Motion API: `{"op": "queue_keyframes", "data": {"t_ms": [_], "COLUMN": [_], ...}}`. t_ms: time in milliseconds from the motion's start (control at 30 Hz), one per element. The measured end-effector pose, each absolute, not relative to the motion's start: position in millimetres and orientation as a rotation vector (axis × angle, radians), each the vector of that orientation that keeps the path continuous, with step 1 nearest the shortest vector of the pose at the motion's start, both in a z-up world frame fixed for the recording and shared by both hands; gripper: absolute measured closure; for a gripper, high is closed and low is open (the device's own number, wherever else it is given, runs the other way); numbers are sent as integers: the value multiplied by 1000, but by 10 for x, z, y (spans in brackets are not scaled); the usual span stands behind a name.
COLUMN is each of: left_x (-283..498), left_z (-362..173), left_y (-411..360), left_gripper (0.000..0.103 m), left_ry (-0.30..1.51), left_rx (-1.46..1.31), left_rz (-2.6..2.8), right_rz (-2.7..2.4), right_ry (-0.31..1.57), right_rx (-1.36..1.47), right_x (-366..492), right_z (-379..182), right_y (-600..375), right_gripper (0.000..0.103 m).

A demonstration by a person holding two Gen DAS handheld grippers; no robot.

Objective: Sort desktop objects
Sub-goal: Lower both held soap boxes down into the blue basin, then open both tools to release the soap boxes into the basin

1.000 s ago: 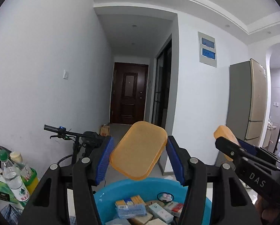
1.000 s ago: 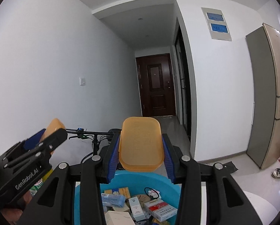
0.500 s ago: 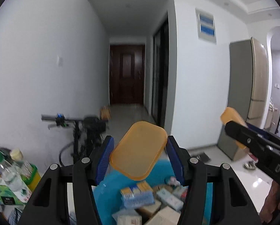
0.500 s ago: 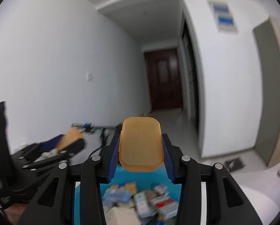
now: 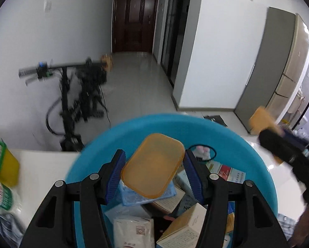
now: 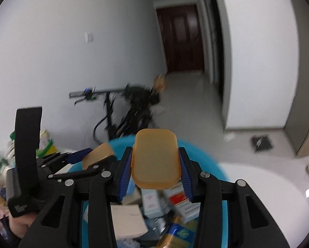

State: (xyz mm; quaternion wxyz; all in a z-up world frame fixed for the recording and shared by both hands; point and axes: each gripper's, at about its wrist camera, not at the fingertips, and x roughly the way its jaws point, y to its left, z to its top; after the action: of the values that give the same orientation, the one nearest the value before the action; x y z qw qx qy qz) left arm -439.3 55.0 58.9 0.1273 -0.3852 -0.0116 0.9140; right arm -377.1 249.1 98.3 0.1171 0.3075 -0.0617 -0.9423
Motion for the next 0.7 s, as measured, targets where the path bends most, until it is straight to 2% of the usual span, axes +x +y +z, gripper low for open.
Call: {"op": "queue_keyframes", "data": {"t_ms": [67,333,700], "left_x": [-4442,-4561,-4642], "left_z": [520,269,137], "left_y": [543,705,619], "left_gripper": [43,43,43], "left_ry": [-47,145,88], "left_rx": [-1162,-1332,-1425], "left_rz": [2648,2640,2594], "right_rz": [-2710,-2678,-2658], "right_ry": [-206,-152,-156], "right_rx": [983,1137,1197], "right_x": [-3891,-4030,-4102], "right_z": [836,462,360], "right_y": [2507,2460,2567], "right_gripper": [62,62,62]}}
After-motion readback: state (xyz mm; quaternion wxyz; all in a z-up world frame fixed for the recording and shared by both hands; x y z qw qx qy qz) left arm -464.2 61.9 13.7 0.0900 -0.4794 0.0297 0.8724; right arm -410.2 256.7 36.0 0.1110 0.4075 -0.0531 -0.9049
